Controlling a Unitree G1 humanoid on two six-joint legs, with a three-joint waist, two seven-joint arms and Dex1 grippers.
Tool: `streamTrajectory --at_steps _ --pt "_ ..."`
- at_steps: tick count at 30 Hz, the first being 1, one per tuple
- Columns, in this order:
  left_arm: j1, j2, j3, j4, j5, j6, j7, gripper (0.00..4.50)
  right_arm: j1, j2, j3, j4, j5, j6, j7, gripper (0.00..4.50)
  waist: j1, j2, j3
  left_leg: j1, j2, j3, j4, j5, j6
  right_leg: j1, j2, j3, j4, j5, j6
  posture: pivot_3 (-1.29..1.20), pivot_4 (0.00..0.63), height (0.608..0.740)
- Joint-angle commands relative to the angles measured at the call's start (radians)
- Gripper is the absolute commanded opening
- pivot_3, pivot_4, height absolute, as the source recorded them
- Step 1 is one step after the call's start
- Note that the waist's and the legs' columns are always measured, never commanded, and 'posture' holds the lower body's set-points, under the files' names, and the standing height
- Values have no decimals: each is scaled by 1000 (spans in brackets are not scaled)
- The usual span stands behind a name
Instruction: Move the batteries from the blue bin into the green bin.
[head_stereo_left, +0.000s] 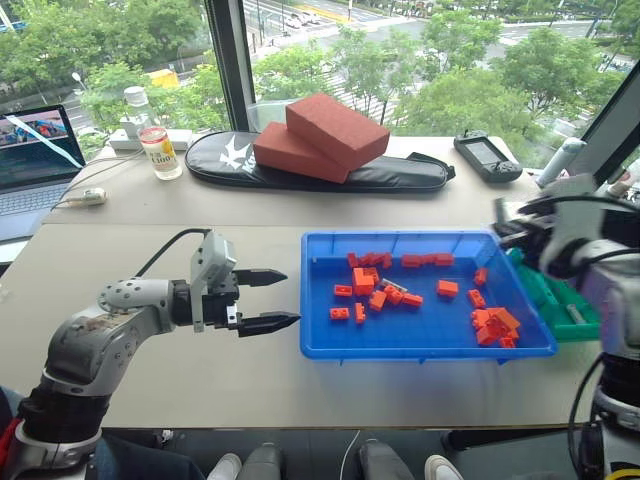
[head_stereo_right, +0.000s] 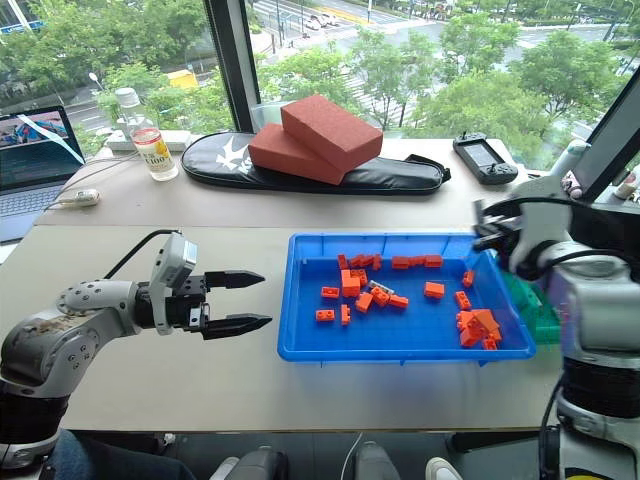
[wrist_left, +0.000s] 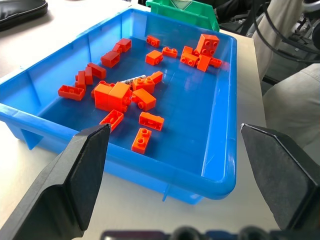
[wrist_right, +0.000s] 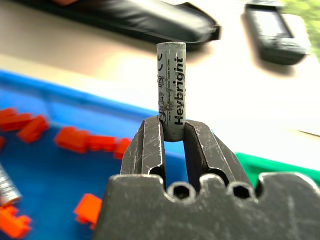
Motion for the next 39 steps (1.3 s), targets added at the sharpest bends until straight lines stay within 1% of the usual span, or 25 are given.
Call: streamTrajectory --at_steps 1,5,6,8,10,13,15,18,20,24,27,30,35,39 --pt "-22 7 0 -5 2 -9 -8 4500 85 -42 -37 -34 -29 39 -15 241 -4 0 0 0 0 0 0 0 0 0 0 0 0 0 0 0 150 740" --pt "-31 7 -9 6 10 -13 -13 4500 149 1 -27 -62 -20 43 -30 241 -11 0 0 1 1 2 0 0 0 1 0 2 0 0 0 0 150 740" --pt "-33 7 -11 8 12 -15 -16 4500 150 18 -32 -68 -14 46 -35 1241 -11 0 0 2 1 2 0 0 0 1 0 2 0 0 0 0 150 740" --pt "-38 8 -15 10 17 -17 -19 4500 157 33 -31 -75 -15 44 -38 1791 -9 0 0 2 0 2 0 0 0 1 0 2 1 0 0 0 150 740" --pt "-43 6 -16 7 17 -13 -15 4500 164 34 -27 -65 -22 40 -41 2492 -6 0 0 2 0 2 0 0 0 1 0 2 1 0 0 0 150 740" --pt "-47 8 -11 3 12 -7 -14 4500 113 34 -31 -58 -20 5 -54 3510 -5 0 0 1 0 2 0 0 0 1 -1 2 0 0 0 0 150 740" --pt "-45 11 -9 4 13 -7 -16 4500 39 50 -28 -90 33 -20 -28 3510 -10 0 0 1 -1 2 0 0 0 1 -1 2 0 0 0 0 150 740" --pt "-47 14 -8 6 13 -7 -17 4500 -37 99 33 -168 153 12 54 3510 -17 0 0 3 1 2 0 0 0 1 1 3 0 0 0 0 150 740" --pt "-49 16 -7 8 13 -6 -19 4500 -34 123 105 -224 223 35 115 3510 -16 0 0 3 3 1 0 0 0 2 3 2 0 0 0 0 150 740" --pt "-37 24 -2 -2 9 -2 -22 4500 -8 169 342 -284 285 21 190 3510 -9 0 0 2 2 1 0 0 0 2 2 1 0 0 0 0 150 740" --pt "-34 26 1 -9 5 3 -18 4500 8 148 476 -264 269 -17 235 3510 -4 0 0 1 1 1 0 0 0 1 0 1 0 0 0 0 150 740" --pt "-36 26 1 -13 4 6 -14 4500 7 115 565 -218 231 -60 260 3510 -4 0 0 1 1 0 0 0 0 0 0 0 0 0 0 0 150 740" --pt "-30 32 10 -22 -6 18 -7 4500 8 63 649 -129 163 -149 298 3510 -5 0 0 1 1 0 0 0 0 0 1 0 0 0 0 0 150 740" --pt "-19 35 16 -38 -11 29 -3 4500 1 72 686 -66 122 -186 294 3510 -8 0 0 1 2 0 0 0 0 0 1 0 0 0 0 0 150 740"
